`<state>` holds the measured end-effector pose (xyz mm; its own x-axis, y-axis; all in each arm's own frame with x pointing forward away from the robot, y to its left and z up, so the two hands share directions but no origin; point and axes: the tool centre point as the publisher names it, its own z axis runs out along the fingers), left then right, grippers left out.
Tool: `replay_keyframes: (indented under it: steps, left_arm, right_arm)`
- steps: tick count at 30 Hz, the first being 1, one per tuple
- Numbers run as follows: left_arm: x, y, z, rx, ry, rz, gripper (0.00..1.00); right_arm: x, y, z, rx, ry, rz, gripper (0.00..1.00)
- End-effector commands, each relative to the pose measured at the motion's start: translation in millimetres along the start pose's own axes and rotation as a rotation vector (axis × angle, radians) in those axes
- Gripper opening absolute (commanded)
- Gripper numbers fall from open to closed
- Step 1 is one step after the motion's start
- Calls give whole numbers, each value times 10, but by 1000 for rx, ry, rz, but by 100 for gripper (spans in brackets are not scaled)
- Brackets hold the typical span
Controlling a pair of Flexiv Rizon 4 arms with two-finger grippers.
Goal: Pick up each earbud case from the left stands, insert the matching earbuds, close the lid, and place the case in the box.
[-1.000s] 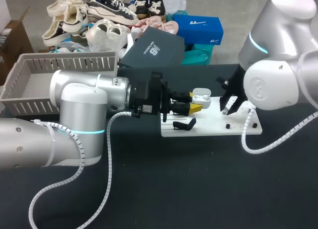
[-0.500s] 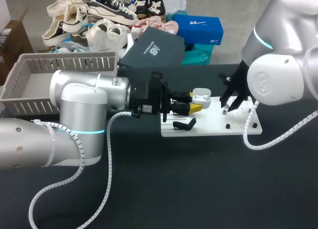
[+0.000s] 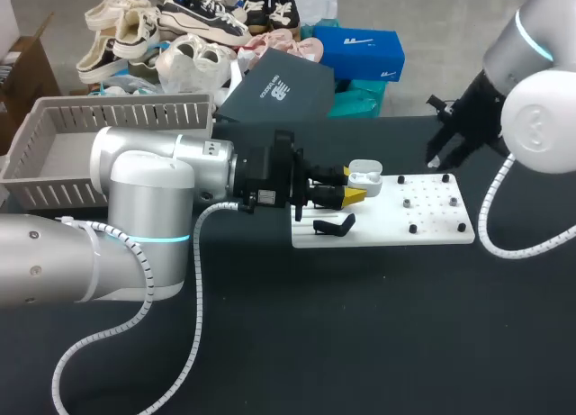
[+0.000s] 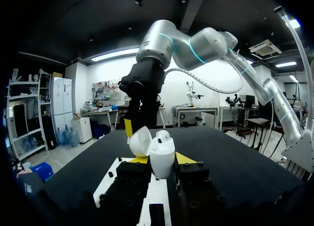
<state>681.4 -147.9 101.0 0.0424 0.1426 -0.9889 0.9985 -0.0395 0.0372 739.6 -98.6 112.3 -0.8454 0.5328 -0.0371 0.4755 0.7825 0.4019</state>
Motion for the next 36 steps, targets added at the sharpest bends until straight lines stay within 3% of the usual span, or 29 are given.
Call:
replay_keyframes:
  steps: [1,7,14,26,36]
  left_arm:
    - [8,25,4,6,0,0,0]
    - [8,25,4,6,0,0,0]
    - [8,25,4,6,0,0,0]
    - [8,25,4,6,0,0,0]
    - [8,25,4,6,0,0,0]
  right_arm:
    - [136,-78,-431,-36,-43,-24,0]
    - [287,22,-792,-81,-48,-87,0]
    - [540,164,-1023,-92,55,-178,0]
    - [946,458,-1026,4,240,-345,0]
    - [1172,691,-900,37,291,-521,0]
